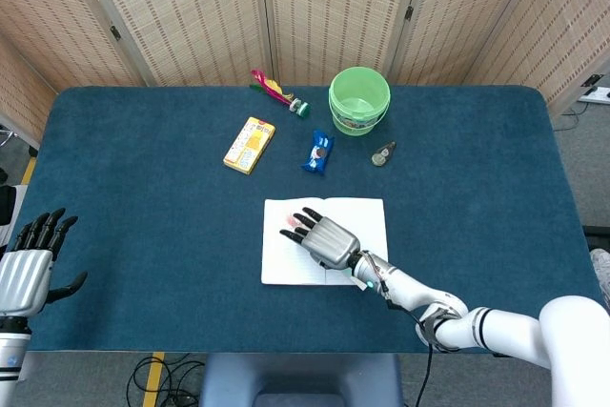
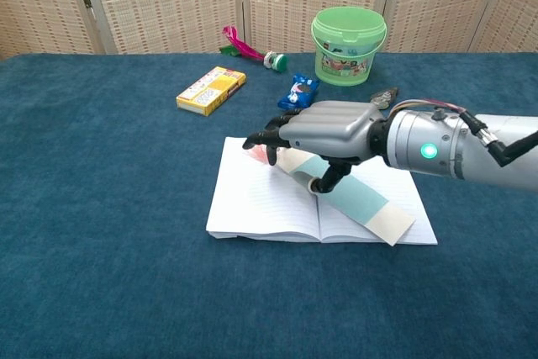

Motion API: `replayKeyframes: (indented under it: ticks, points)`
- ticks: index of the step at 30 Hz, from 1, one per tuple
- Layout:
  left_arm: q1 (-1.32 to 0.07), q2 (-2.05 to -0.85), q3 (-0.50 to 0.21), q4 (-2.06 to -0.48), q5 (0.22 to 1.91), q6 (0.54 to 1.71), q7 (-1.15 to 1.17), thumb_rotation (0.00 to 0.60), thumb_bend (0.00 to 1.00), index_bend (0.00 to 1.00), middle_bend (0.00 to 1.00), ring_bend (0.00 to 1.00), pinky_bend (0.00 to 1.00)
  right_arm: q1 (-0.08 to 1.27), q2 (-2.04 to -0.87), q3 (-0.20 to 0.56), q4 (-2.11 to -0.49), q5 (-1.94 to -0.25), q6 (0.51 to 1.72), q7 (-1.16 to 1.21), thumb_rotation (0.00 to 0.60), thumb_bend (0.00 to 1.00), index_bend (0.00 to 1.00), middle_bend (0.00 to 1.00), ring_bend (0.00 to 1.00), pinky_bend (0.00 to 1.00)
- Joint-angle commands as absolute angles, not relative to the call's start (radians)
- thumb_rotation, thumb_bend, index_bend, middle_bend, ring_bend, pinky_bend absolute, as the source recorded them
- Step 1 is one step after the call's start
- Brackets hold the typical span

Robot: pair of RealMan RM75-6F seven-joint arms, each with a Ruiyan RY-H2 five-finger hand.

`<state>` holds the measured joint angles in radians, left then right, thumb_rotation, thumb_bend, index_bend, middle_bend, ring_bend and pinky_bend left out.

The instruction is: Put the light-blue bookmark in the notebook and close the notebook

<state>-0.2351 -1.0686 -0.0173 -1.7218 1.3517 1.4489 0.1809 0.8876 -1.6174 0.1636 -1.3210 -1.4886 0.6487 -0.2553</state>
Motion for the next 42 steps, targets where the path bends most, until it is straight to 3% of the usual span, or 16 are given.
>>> replayKeyframes:
  ticks: [1, 26, 30, 32, 37, 42]
  points:
    - [-0.232, -1.069, -0.021, -1.719, 1.353, 1.445, 0.181, 0.6, 0.27, 0.14, 0.07, 0.06, 0.14, 0.898, -1.629, 0.155, -1.3, -1.479, 0.646, -0.252, 0.6, 0.56, 0.0, 0.25, 0.03, 0.07]
    - [-0.215, -1.089, -0.043, -1.696, 1.359, 1.4, 0.171, 0.6, 0.27, 0.14, 0.06, 0.06, 0.14, 0.897, -1.591, 0.14, -1.221, -1.346, 0.689, -0.276, 0.6, 0.55, 0.0, 0.26, 0.03, 0.07]
    - [-0.212, -1.088, -0.046, -1.698, 1.362, 1.4, 0.171, 0.6, 0.27, 0.14, 0.06, 0.06, 0.14, 0.869, -1.557, 0.139, -1.268, -1.37, 0.761, -0.234, 0.6, 0.46, 0.0, 0.25, 0.03, 0.07]
    - [-0.209, -1.086, -0.047, -1.698, 1.362, 1.401, 0.172, 0.6, 0.27, 0.14, 0.06, 0.06, 0.14, 0.85, -1.532, 0.13, -1.295, -1.385, 0.792, -0.223, 0.6, 0.34, 0.0, 0.23, 0.03, 0.07]
    - [-0.204, -1.084, -0.051, -1.7, 1.359, 1.398, 0.171, 0.6, 0.27, 0.14, 0.06, 0.06, 0.14, 0.786, -1.459, 0.077, -1.376, -1.437, 0.881, -0.222, 0.6, 0.12, 0.0, 0.11, 0.01, 0.06]
    - [-0.204, -1.087, -0.052, -1.706, 1.364, 1.395, 0.173, 0.6, 0.27, 0.14, 0.06, 0.06, 0.14, 0.728, -1.418, 0.015, -1.414, -1.453, 0.917, -0.253, 0.6, 0.02, 0.0, 0.0, 0.0, 0.0]
